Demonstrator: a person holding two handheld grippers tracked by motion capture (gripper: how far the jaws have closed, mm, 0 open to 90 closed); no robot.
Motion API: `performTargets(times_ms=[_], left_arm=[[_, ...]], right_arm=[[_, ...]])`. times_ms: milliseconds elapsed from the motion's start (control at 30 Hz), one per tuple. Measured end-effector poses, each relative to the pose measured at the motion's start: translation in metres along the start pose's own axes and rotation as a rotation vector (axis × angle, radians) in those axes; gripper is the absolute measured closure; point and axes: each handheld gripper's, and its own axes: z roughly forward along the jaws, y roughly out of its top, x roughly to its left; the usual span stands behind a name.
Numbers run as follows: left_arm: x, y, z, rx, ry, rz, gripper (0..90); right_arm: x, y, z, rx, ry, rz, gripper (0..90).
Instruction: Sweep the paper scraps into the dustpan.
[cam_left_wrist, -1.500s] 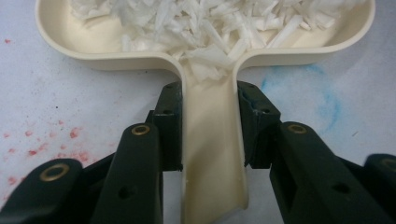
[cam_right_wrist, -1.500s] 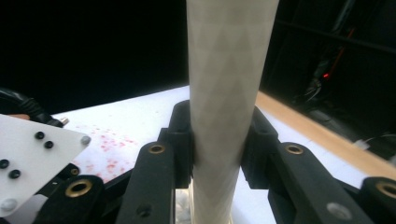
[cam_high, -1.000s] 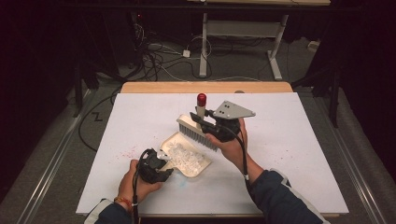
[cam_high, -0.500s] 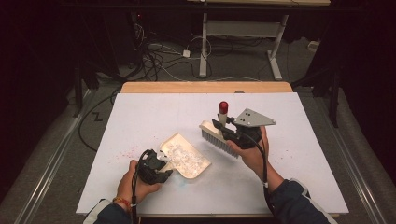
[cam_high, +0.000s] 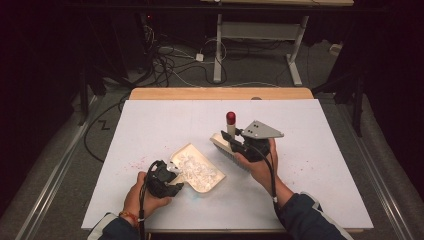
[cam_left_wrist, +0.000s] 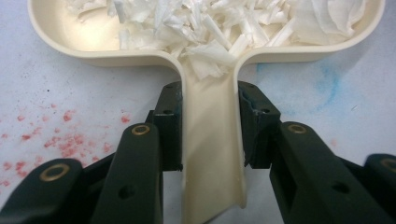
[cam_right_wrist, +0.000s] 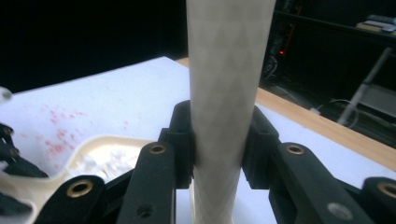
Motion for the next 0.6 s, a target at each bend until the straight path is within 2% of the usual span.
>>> performTargets(times_ms=[100,133,167,267,400,600], left_arm=[[0.0,-0.001,0.0,-0.003,0.001,0.0,63.7],[0.0,-0.001,0.0,-0.004,0.0,0.0,63.7],[0.0,-0.001,0.0,-0.005,0.0,0.0,63.7],[0.0,-0.001,0.0,-0.006,-0.003,-0.001,63.6],[0.001,-0.004,-0.001,-0.008,-0.011,0.0,63.6],[0.001,-0.007,-0.003,-0.003,-0.01,0.007,63.6]], right_arm=[[0.01,0.004,0.01,-0.007,0.04,0.0,70.0],[0.016,0.007,0.015,-0.013,0.089,0.005,70.1],[0.016,0.007,0.015,-0.013,0.089,0.005,70.1],[0.025,0.011,0.02,-0.012,0.134,-0.003,70.0],[0.028,0.018,0.014,-0.022,0.154,-0.017,70.1],[0.017,0.029,-0.012,-0.057,0.123,-0.025,70.1]])
